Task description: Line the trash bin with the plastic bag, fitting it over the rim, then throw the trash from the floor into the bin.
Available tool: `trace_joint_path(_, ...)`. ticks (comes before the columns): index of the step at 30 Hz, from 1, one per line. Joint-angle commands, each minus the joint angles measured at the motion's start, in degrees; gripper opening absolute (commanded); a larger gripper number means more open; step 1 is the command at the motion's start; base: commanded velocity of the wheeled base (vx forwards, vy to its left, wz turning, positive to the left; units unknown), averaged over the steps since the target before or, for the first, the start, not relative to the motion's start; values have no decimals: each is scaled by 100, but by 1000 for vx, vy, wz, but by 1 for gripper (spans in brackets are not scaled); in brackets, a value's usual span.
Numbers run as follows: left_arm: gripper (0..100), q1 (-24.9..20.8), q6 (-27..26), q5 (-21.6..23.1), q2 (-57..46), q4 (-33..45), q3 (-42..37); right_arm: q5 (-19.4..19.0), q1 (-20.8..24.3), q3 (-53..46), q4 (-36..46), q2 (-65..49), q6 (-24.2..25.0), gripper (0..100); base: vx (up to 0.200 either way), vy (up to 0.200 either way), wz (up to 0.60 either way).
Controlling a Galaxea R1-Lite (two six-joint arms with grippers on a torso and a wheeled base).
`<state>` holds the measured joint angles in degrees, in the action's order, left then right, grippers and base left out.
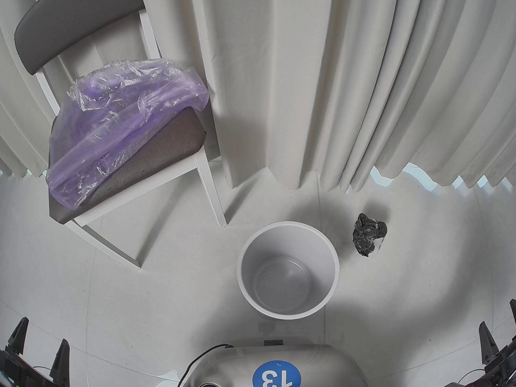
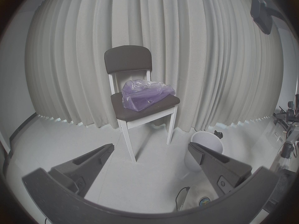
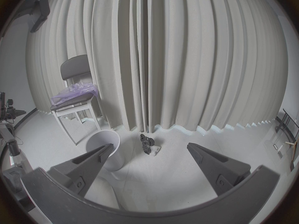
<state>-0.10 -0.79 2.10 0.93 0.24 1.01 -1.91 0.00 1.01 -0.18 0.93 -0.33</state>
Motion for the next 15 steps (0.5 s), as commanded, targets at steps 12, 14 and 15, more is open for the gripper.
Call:
trace_joint_path(12, 100, -69, 35, -8, 145, 55, -75, 104, 0, -101, -17, -84, 130, 100, 0, 0, 0)
trace_joint_path(14, 100, -52, 18, -8, 39, 55, -75, 104, 0, -101, -17, -84, 112, 100, 0, 0, 0)
trace_joint_path(15, 100, -34, -9, 1, -57, 37, -84, 104, 0, -101, -17, -84, 112, 100, 0, 0, 0)
